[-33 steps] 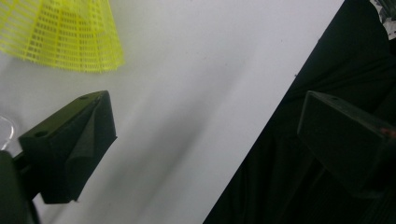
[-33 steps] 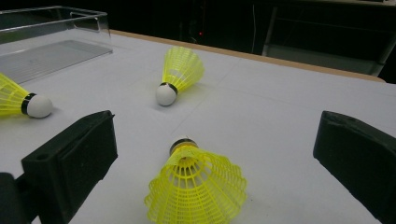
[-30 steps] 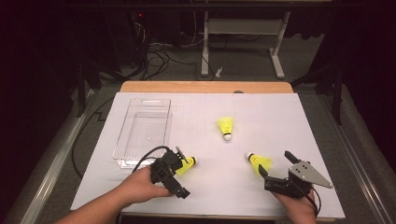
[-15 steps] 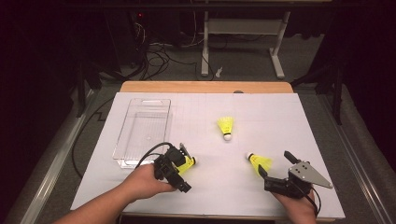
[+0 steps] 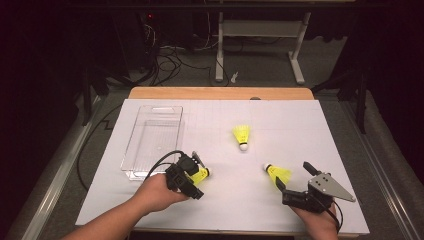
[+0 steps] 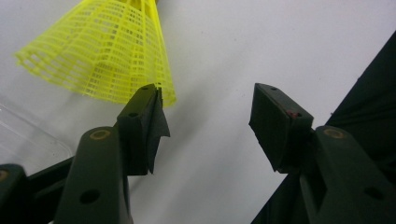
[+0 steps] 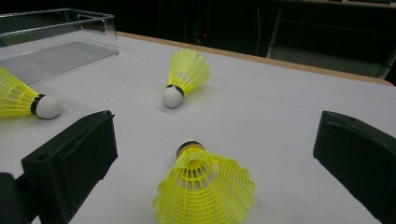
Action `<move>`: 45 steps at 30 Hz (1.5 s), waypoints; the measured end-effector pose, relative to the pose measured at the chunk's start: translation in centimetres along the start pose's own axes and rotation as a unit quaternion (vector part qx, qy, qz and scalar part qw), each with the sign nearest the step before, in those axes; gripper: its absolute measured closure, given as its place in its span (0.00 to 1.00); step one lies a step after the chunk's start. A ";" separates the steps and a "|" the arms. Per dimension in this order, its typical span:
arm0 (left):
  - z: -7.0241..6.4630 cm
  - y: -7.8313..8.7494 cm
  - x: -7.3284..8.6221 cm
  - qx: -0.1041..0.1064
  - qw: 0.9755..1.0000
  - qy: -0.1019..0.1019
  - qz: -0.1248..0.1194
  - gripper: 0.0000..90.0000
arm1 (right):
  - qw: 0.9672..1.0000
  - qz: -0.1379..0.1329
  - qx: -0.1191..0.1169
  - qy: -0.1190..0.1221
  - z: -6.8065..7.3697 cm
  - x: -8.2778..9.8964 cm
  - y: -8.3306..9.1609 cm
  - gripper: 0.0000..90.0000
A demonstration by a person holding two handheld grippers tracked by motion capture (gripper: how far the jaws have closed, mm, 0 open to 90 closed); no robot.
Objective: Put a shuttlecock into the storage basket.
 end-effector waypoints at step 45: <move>-1.1 -0.8 -0.7 0.006 0.999 -0.016 -0.032 0.99 | 1.000 0.004 -0.008 0.004 0.3 0.1 -0.1 0.00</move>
Point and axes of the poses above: each handheld gripper's, and its own axes: y roughly backward along the jaws, x roughly out of its underside, z roughly to its left, the point moved 10 cm from there along -y, roughly forward along the jaws, and after that the axes turned 8 degrees about -z, right-handed, at the moved point
